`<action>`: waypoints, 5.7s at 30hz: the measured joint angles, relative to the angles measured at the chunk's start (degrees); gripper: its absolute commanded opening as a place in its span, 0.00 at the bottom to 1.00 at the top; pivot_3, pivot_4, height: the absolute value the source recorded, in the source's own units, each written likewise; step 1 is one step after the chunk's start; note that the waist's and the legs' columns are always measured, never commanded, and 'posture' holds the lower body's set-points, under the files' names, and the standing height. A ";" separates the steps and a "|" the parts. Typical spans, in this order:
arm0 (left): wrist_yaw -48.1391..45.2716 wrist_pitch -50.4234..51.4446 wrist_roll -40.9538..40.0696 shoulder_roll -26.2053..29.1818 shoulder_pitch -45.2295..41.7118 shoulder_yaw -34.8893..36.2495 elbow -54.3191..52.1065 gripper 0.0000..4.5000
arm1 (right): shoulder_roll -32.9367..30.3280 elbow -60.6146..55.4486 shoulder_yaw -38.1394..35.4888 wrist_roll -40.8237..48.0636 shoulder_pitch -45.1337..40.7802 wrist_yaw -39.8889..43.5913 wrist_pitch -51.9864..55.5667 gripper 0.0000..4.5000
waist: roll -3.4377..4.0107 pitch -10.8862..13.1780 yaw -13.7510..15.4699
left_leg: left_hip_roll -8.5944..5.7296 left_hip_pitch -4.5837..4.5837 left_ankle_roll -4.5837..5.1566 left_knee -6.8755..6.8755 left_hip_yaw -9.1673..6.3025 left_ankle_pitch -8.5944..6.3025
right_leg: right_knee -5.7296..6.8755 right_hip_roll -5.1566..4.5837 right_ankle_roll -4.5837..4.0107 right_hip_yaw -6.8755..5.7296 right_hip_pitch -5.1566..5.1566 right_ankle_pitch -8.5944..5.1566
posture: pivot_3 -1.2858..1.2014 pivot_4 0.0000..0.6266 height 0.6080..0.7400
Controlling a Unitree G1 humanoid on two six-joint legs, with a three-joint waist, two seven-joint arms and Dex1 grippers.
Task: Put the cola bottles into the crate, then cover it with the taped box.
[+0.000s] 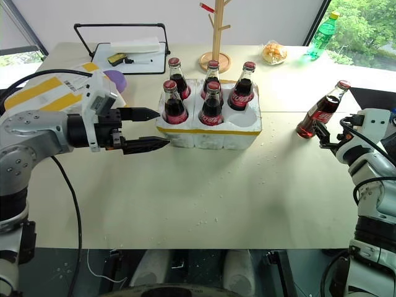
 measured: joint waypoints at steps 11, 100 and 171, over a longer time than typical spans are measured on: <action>2.42 0.04 -0.87 0.07 -0.02 -0.04 -0.14 0.98 | 0.03 10.77 2.55 -2.53 -7.69 2.56 -6.02 1.00 | 0.03 0.02 -0.24 | 0.00 0.01 -0.03 -0.04 0.01 0.02 | -0.01 0.00 0.04 0.00 0.01 -0.03 | 0.52 0.24 1.00; 7.65 -3.85 -4.63 0.89 1.52 3.25 -0.33 1.00 | 4.01 -15.92 24.60 3.02 -19.10 9.95 8.52 0.59 | 0.64 0.34 -0.15 | 0.00 -0.07 -0.06 -0.05 0.07 0.04 | 0.02 0.01 0.04 0.04 -0.12 -0.02 | 0.52 0.24 1.00; 7.03 -5.29 -2.35 8.27 4.66 9.00 -1.78 1.00 | -11.02 -13.25 12.38 12.99 -22.31 23.50 20.44 0.99 | 0.59 0.34 -0.39 | 0.02 -0.13 -0.05 -0.07 0.03 0.02 | -0.02 0.01 0.04 0.01 -0.18 -0.02 | 0.52 0.24 1.00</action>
